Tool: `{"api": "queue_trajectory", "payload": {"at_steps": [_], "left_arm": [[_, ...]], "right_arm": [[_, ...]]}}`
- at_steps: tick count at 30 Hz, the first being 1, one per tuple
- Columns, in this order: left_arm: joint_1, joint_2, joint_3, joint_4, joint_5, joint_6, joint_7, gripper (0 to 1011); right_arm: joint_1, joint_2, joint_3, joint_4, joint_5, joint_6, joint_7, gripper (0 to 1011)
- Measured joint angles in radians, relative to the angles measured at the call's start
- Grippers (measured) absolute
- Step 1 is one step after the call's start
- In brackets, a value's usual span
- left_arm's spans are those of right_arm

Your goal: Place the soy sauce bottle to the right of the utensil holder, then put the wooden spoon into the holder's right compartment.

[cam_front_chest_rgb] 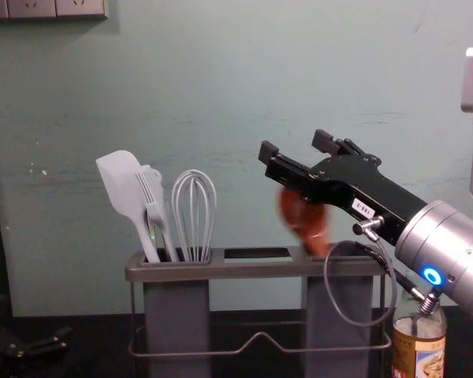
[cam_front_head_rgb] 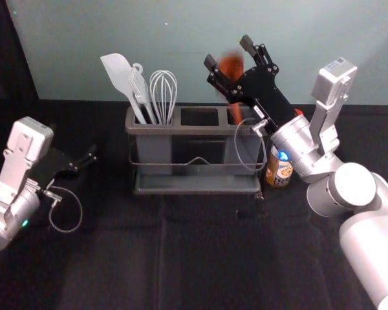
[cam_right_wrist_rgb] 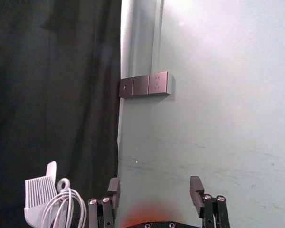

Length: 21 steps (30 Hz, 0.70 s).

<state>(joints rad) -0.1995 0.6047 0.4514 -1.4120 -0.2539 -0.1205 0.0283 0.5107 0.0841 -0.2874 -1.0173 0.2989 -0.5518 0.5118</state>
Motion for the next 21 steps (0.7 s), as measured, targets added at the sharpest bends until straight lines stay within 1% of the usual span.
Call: {"api": "queue_trajectory", "payload": {"at_steps": [4,21], "left_arm": [[0.0,0.0,0.0,0.0,0.0,0.0,0.0,1005],[0.0,0.0,0.0,0.0,0.0,0.0,0.0,1005]], "right_arm": [[-0.001,-0.004,0.004,0.0,0.007,-0.007,0.0,1002],[-0.009,-0.01,0.015,-0.022,0.016,0.001,-0.006,1004]]}}
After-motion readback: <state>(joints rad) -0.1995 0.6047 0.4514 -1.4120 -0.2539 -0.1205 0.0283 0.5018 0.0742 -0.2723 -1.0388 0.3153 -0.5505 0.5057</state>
